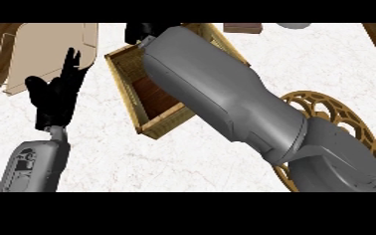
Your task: Pick the lemon from the placemat and place it in the basket
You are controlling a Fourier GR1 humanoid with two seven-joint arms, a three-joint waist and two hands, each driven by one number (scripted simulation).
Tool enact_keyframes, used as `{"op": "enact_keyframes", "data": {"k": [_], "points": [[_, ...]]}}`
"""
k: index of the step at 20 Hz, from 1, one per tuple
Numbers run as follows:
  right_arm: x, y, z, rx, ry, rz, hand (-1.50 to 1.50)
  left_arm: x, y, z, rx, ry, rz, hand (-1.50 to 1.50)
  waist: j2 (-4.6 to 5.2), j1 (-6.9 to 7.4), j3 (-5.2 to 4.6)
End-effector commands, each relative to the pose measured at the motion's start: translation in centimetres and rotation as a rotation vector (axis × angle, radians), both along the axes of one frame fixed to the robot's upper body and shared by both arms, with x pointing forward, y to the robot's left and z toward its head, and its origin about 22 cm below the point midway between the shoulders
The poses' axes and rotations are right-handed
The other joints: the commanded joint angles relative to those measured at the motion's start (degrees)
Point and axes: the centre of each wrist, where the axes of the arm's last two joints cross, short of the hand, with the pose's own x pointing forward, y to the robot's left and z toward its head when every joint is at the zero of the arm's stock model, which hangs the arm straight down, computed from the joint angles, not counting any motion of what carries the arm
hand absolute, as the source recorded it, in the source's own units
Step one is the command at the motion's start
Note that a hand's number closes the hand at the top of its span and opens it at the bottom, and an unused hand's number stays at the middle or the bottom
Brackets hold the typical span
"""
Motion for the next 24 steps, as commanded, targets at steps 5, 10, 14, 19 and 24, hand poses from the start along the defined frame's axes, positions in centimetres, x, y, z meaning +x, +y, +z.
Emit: {"op": "enact_keyframes", "data": {"k": [5, 10, 14, 19, 24], "points": [[0.9, 0.5, 2.1, -0.437, -0.053, -0.009, 1.5, -1.2, 0.8, -1.0, -0.013, -0.004, 0.011, 0.0, 0.08, -0.72, 0.13], [-0.2, 1.9, 4.6, -0.457, -0.033, -0.031, 1.5, -1.5, 1.2, -0.4, -0.008, -0.007, -0.003, 0.0, 0.08, 0.63, 0.11], [1.3, 0.2, 2.4, -0.438, 0.027, -0.06, 1.5, -0.9, 0.3, 0.5, -0.006, -0.021, 0.013, 0.0, 0.28, 0.33, 0.14], [2.3, -1.0, 1.0, -0.483, 0.234, -0.054, 1.5, -0.4, 0.8, 0.0, -0.02, -0.018, -0.007, 0.0, 0.59, 0.05, 0.1], [2.2, -1.1, 0.7, -0.487, 0.27, -0.034, 1.5, 0.0, -0.1, 0.7, -0.01, -0.022, -0.002, 0.0, 0.46, 0.11, 0.14]]}}
